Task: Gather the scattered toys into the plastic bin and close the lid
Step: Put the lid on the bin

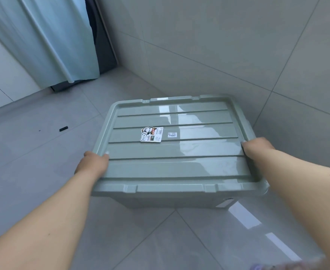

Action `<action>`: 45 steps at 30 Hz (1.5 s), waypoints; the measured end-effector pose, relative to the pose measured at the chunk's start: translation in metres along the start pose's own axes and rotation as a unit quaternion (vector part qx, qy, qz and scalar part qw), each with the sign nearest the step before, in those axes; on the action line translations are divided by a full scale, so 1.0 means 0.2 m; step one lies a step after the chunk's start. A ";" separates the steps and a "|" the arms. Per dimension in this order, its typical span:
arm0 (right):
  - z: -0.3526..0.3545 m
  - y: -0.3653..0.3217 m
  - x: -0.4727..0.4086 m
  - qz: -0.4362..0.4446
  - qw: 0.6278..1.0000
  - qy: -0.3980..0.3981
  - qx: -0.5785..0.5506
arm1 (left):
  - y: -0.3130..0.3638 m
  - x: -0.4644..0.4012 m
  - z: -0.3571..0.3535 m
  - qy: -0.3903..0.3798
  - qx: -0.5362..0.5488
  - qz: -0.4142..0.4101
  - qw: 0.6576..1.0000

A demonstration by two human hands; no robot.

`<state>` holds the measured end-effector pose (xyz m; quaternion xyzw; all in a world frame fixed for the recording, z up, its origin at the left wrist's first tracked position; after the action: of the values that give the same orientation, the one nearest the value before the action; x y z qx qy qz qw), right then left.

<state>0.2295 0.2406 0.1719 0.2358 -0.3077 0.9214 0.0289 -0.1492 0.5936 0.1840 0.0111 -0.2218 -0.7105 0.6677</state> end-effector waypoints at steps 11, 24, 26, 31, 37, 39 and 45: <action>0.04 0.02 -0.07 -0.008 0.994 -0.047 -0.097 | -0.08 -0.11 -0.10 -0.060 0.221 0.086 0.970; -0.09 0.07 -0.10 -0.064 0.960 -0.196 -0.189 | 0.02 0.02 -0.14 -0.209 0.317 0.103 0.919; -0.09 0.07 -0.11 -0.062 0.957 -0.200 -0.203 | 0.00 0.00 -0.14 -0.206 0.325 0.115 0.916; -0.08 0.09 -0.13 -0.083 0.951 -0.182 -0.234 | -0.03 -0.04 -0.16 -0.207 0.336 0.114 0.912; -0.01 0.11 -0.17 -0.063 0.978 -0.049 -0.193 | -0.05 -0.08 -0.18 -0.189 0.365 0.133 0.902; 0.05 0.08 -0.17 -0.021 0.993 0.013 -0.116 | -0.05 -0.08 -0.19 -0.186 0.368 0.132 0.902; 0.10 0.00 -0.14 0.044 0.991 0.120 0.047 | -0.06 -0.07 -0.15 -0.160 0.356 0.134 0.911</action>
<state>0.2638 0.2317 0.1737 0.1114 -0.2682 0.9568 0.0140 -0.1496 0.5977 0.1481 0.1046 -0.5635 -0.4802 0.6641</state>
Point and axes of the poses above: each hand's wrist, its own x-axis away from the middle knuckle, its own z-axis out of the back of the hand, y = z × x, the point moved 9 cm from there along -x, towards the middle knuckle, and after that the axes turned 1 degree about -z, right-handed, at the moved point
